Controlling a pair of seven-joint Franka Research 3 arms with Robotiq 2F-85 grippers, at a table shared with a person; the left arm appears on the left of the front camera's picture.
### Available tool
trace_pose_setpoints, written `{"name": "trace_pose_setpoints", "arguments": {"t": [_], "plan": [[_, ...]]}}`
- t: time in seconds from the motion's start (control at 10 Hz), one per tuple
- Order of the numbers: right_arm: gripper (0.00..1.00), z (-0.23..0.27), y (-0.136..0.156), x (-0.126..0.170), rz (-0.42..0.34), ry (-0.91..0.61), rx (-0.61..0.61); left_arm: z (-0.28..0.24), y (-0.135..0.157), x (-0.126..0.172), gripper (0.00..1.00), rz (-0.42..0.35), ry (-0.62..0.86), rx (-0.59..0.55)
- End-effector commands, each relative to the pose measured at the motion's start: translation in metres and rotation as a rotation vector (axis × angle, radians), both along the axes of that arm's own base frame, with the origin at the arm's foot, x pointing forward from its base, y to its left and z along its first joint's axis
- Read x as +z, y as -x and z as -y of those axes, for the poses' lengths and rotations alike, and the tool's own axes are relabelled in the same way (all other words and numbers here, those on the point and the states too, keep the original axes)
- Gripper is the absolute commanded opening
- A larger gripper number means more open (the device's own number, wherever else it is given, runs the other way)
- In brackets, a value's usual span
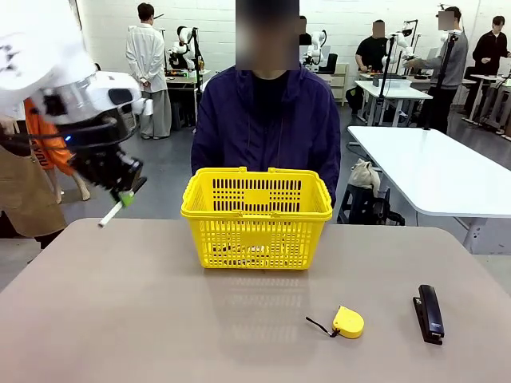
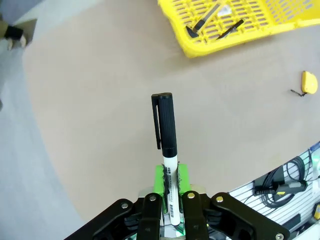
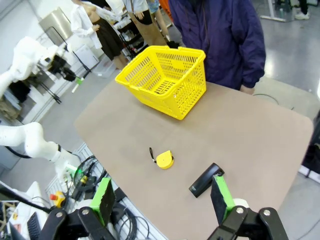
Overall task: Place the items the person wants into the basket.
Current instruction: Pick up the item the person points to and place it in the Market Basket.
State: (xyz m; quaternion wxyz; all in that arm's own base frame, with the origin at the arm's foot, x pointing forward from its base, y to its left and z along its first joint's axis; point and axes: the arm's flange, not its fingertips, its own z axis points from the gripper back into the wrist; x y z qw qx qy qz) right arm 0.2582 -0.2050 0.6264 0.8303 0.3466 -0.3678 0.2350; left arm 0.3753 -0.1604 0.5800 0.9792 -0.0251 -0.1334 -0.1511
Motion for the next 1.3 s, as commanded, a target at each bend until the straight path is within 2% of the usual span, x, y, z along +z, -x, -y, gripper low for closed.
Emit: {"name": "trace_pose_setpoints", "arguments": {"t": [0.0,0.1,0.2,0.4,0.6,0.8,1.1,1.2], "plan": [[1.0,-0.001,-0.001,-0.001,0.025,-0.024,0.008,0.034,-0.085,0.032,0.12,-0.009,-0.067,-0.224],[1.0,-0.001,-0.001,-0.001,0.025,-0.024,0.008,0.062,-0.117,0.039,0.12,-0.02,-0.087,-0.244],[1.0,-0.001,-0.001,-0.001,0.025,-0.024,0.008,0.094,-0.151,0.04,0.12,-0.047,-0.103,-0.335],[1.0,-0.001,-0.001,-0.001,0.025,-0.024,0.008,0.143,-0.188,0.025,0.12,-0.071,-0.159,-0.428],[1.0,-0.001,-0.001,-0.001,0.025,-0.024,0.008,0.188,-0.203,0.002,0.12,-0.046,-0.224,-0.504],[1.0,-0.001,-0.001,-0.001,0.025,-0.024,0.008,0.21,-0.209,-0.023,0.12,-0.028,-0.251,-0.588],[1.0,-0.001,-0.001,-0.001,0.025,-0.024,0.008,0.204,-0.221,-0.061,0.12,-0.023,-0.235,-0.654],[1.0,-0.001,-0.001,-0.001,0.025,-0.024,0.008,0.202,-0.223,-0.076,0.12,-0.047,-0.234,-0.65]]}}
